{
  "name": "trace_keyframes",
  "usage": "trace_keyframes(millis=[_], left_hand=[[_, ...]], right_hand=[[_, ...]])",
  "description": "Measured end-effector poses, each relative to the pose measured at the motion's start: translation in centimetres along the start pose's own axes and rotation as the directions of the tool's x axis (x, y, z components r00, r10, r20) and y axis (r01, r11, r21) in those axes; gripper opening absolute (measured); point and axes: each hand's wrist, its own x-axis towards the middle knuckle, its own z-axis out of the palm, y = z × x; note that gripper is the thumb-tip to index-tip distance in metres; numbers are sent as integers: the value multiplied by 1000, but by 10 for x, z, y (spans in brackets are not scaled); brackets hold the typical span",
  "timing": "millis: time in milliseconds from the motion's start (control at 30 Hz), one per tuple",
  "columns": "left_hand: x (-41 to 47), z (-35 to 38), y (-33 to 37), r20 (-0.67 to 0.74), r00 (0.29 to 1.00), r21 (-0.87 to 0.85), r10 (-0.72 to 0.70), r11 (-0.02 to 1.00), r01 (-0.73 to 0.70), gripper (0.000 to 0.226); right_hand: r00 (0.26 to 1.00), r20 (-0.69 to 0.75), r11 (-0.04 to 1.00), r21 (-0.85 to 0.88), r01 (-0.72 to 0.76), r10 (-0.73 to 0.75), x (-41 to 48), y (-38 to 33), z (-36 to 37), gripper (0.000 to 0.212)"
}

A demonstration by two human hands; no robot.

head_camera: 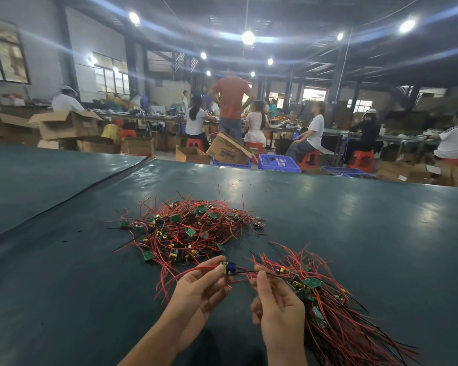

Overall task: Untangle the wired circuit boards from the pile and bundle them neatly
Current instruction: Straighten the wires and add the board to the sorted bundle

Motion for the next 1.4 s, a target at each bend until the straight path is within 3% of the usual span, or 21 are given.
trace_keyframes(millis=[200, 567, 800, 933, 1167, 1400], left_hand=[[-7, 3, -6, 116, 992, 185, 55, 980, -75, 35], [-9, 6, -10, 141, 949, 525, 282, 792, -313, 33], [-12, 9, -13, 191, 953, 632, 235, 713, -302, 37], [-13, 11, -11, 234, 916, 637, 325, 661, -397, 32], [-13, 11, -3, 230, 897, 545, 378, 713, -441, 41], [-9, 4, 6, 244, 884, 523, 398, 714, -466, 41]], right_hand=[[994, 74, 976, -194, 97, -85, -7, 5, 5, 28], [996, 56, 967, -242, 76, -64, -5, 4, 3, 26], [995, 96, 981, -188, 45, -27, -6, -2, 3, 26], [997, 71, 984, -179, 19, -6, -4, -3, 5, 30], [990, -88, 993, 36, -108, 111, 14, -15, -3, 23], [963, -239, 983, 166, -83, 122, 26, -22, -23, 15]])
